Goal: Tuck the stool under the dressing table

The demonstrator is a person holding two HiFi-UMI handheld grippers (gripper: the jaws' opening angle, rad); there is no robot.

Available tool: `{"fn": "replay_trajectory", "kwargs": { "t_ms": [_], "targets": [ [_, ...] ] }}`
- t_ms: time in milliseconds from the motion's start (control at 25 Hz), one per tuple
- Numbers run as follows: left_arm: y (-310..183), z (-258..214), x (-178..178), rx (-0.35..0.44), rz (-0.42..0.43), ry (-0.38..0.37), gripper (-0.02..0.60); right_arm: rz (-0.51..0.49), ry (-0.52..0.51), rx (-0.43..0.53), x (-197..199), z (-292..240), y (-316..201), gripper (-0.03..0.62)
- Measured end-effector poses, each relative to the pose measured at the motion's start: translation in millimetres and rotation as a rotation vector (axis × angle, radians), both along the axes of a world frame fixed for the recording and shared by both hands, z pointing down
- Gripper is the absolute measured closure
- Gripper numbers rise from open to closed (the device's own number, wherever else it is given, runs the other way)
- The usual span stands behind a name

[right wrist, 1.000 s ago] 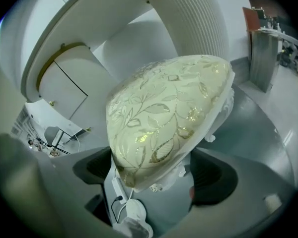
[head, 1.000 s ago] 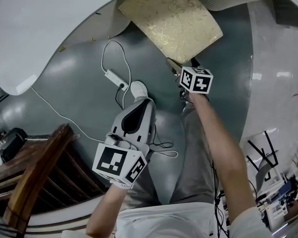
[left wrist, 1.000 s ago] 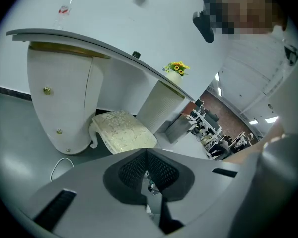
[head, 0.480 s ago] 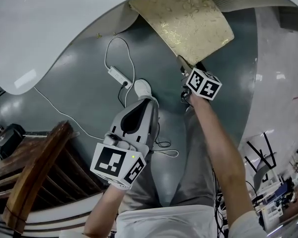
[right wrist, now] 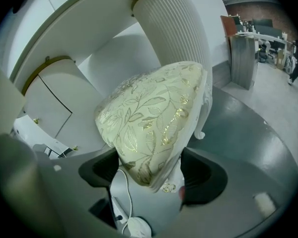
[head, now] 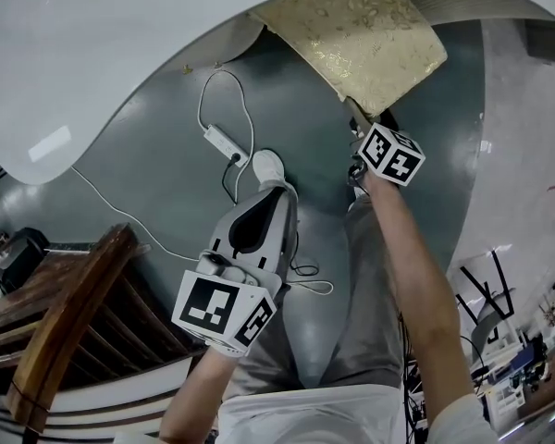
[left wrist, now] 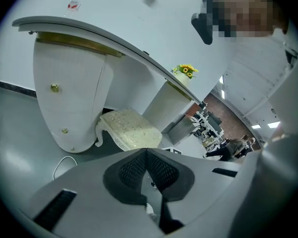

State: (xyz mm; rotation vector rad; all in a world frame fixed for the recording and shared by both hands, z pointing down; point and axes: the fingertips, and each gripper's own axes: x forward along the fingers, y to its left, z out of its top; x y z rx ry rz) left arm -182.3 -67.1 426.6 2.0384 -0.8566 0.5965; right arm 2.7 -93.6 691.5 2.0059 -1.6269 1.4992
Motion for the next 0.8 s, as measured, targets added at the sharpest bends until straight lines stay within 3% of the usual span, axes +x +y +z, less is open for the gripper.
{"fn": "replay_trajectory", "kwargs": {
  "t_ms": [320, 800],
  "targets": [
    [-8, 3, 22, -0.004, 0.012, 0.001, 0.574, 0.117, 0.018, 0.018, 37, -4, -26, 0.237],
    [-14, 3, 34, -0.003, 0.032, -0.011, 0.574, 0.017, 0.068, 0.030, 52, -12, -43, 0.237]
  ]
}}
